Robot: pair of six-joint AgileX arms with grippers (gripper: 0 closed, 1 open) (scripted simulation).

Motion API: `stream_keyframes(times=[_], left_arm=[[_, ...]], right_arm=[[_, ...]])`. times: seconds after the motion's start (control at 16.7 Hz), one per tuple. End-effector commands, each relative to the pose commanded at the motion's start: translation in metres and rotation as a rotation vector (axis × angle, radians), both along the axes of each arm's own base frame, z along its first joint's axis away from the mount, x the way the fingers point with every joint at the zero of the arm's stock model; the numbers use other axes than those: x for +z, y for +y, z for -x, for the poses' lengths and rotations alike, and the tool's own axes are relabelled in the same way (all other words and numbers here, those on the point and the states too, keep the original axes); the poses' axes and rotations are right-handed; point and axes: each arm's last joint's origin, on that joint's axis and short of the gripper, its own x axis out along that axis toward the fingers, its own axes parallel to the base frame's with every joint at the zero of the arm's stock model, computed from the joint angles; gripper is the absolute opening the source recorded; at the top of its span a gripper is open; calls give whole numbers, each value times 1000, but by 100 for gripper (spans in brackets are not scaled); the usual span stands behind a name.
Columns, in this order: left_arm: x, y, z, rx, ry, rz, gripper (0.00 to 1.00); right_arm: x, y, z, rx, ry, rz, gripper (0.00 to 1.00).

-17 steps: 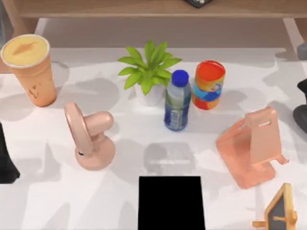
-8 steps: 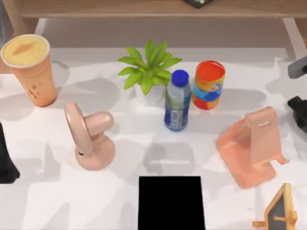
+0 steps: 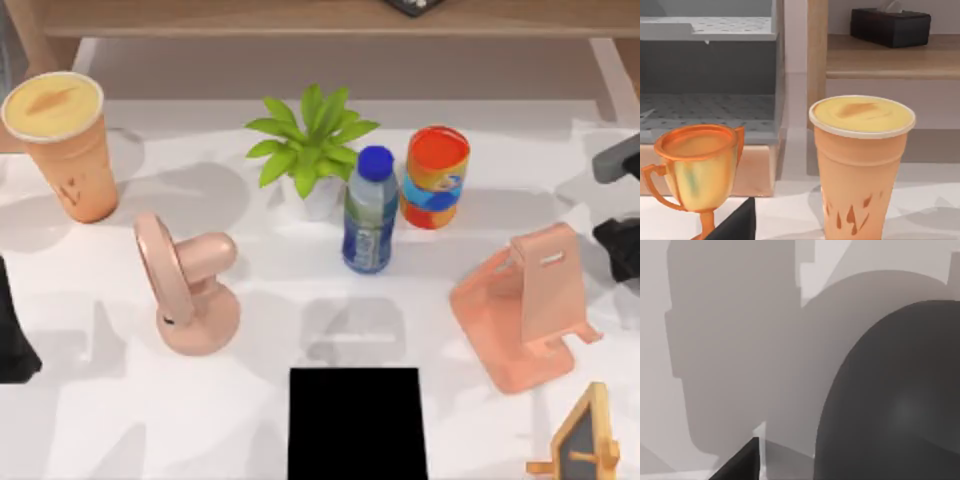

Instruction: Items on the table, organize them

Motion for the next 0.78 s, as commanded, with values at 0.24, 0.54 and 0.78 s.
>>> stream_keyframes(times=[0.24, 0.54, 0.78], left_arm=[[0, 0, 0, 0, 0, 0, 100], [0, 0, 0, 0, 0, 0, 100], [0, 0, 0, 0, 0, 0, 100]], right_arm=[[0, 0, 0, 0, 0, 0, 70], [0, 0, 0, 0, 0, 0, 32], [0, 0, 0, 0, 0, 0, 2]])
